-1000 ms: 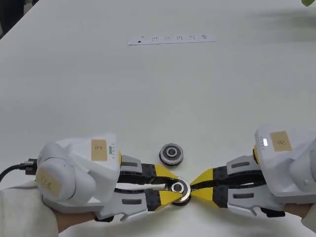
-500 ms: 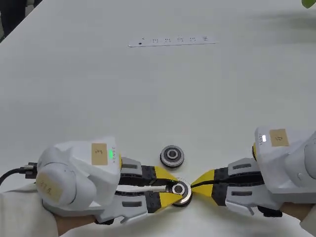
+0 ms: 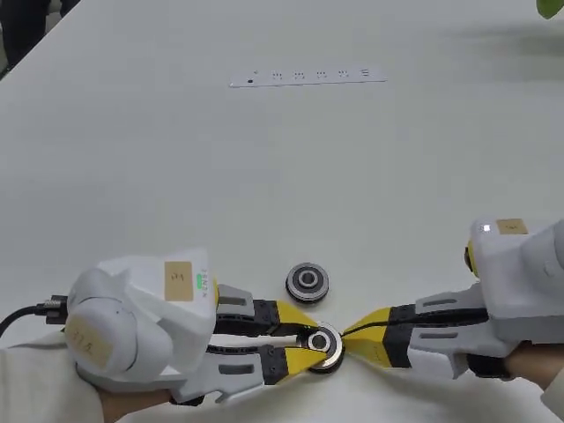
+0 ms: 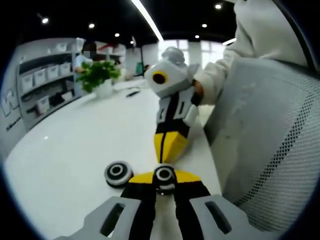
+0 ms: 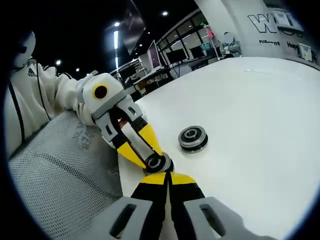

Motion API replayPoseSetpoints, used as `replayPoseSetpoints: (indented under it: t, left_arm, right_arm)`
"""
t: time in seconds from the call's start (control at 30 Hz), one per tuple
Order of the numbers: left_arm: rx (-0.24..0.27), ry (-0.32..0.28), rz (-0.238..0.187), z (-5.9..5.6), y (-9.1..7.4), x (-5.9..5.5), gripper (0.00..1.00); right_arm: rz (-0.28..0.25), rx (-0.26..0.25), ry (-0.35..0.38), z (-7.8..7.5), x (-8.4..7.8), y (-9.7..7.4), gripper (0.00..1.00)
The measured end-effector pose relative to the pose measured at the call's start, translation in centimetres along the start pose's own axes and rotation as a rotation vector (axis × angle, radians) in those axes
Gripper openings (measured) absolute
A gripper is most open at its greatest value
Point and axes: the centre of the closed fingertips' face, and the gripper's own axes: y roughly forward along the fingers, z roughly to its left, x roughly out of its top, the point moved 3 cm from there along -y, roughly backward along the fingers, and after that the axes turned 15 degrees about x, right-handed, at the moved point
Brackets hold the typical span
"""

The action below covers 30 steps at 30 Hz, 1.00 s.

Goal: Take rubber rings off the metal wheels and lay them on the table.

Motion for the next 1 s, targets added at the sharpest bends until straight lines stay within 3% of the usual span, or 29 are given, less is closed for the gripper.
replayPoseSetpoints:
  t: [0.5, 1.0]
  left_arm:
    - [-0.011, 0.003, -0.008, -0.18, 0.01, 0.05, 0.14]
    - [-0.013, 0.008, -0.009, -0.23, 0.02, 0.04, 0.14]
  right_arm:
    - [-0.072, 0.042, 0.108, 0.73, 0.38, 0.02, 0.0]
    - [-0.058, 0.043, 0.098, 0.74, 0.48, 0.01, 0.0]
